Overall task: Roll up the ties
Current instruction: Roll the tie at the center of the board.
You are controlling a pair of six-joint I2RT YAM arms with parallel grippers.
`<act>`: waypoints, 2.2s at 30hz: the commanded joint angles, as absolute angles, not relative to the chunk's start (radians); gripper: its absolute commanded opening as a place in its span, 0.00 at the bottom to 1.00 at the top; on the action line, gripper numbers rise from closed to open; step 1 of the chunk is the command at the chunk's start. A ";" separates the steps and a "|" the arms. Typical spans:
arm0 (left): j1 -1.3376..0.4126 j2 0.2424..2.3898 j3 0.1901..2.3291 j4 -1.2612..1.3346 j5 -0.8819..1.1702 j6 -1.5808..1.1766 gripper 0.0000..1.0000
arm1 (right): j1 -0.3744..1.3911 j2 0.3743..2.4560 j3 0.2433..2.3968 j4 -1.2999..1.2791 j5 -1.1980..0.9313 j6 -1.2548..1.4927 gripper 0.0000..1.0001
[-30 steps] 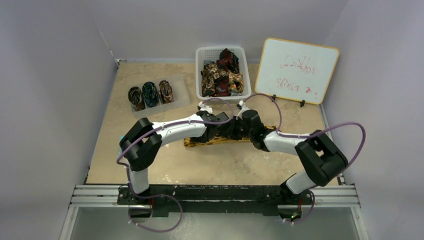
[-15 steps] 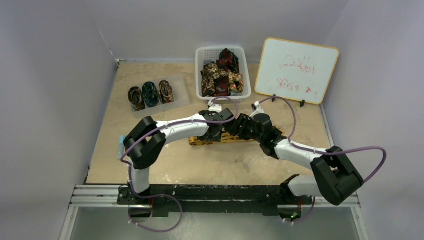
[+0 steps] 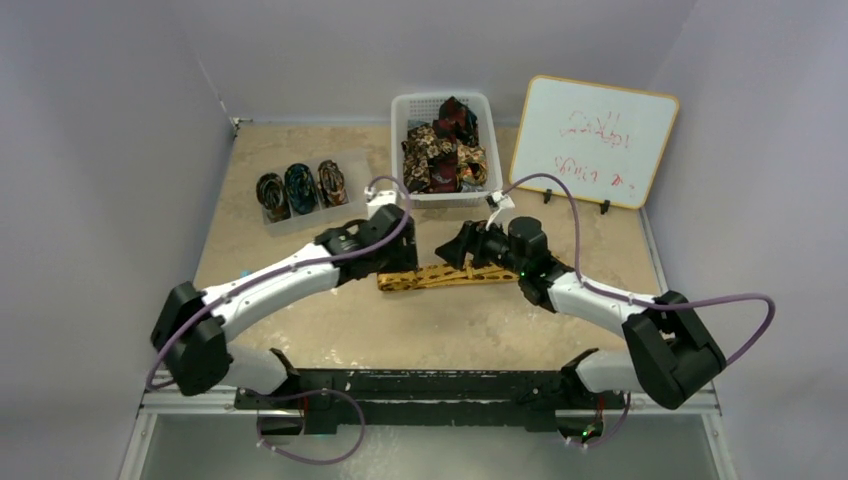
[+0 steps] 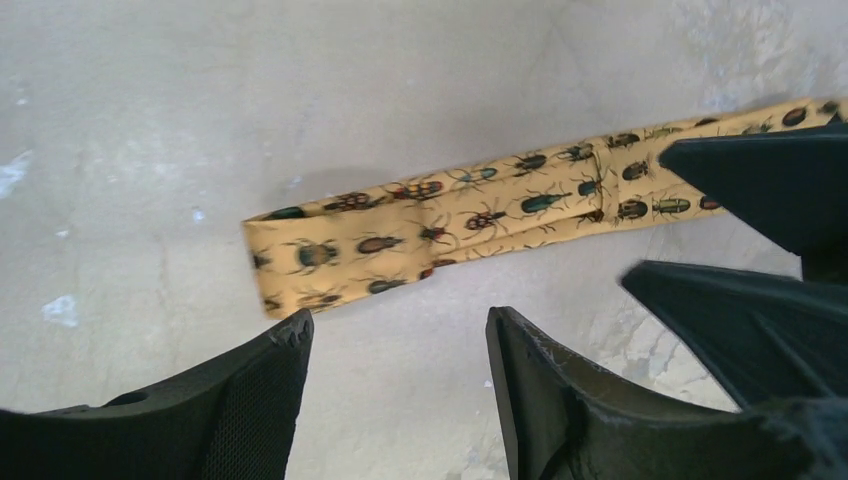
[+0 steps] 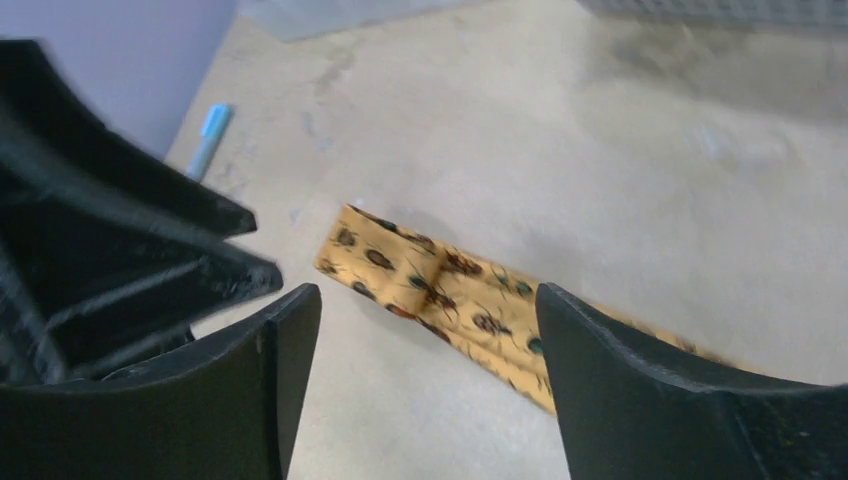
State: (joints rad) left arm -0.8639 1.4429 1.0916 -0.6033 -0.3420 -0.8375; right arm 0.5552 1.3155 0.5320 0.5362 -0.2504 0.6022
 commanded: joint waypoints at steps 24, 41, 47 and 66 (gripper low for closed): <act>-0.066 1.001 0.471 -0.271 0.443 -0.709 0.71 | 0.813 1.827 1.091 0.123 -0.487 -0.652 0.99; -0.052 1.022 0.451 -0.242 0.460 -0.706 0.71 | 0.825 1.973 1.135 0.062 -0.575 -0.636 0.76; -0.051 1.023 0.441 -0.234 0.471 -0.707 0.71 | 0.849 1.964 1.061 0.105 -0.601 -0.615 0.59; -0.051 0.992 0.425 -0.233 0.483 -0.716 0.71 | 0.936 1.945 1.065 0.061 -0.589 -0.602 0.44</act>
State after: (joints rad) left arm -0.0589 1.0111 0.4278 -0.2607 0.4679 -0.7361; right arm 0.9001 1.9537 1.0874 0.1627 -0.6125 -0.6056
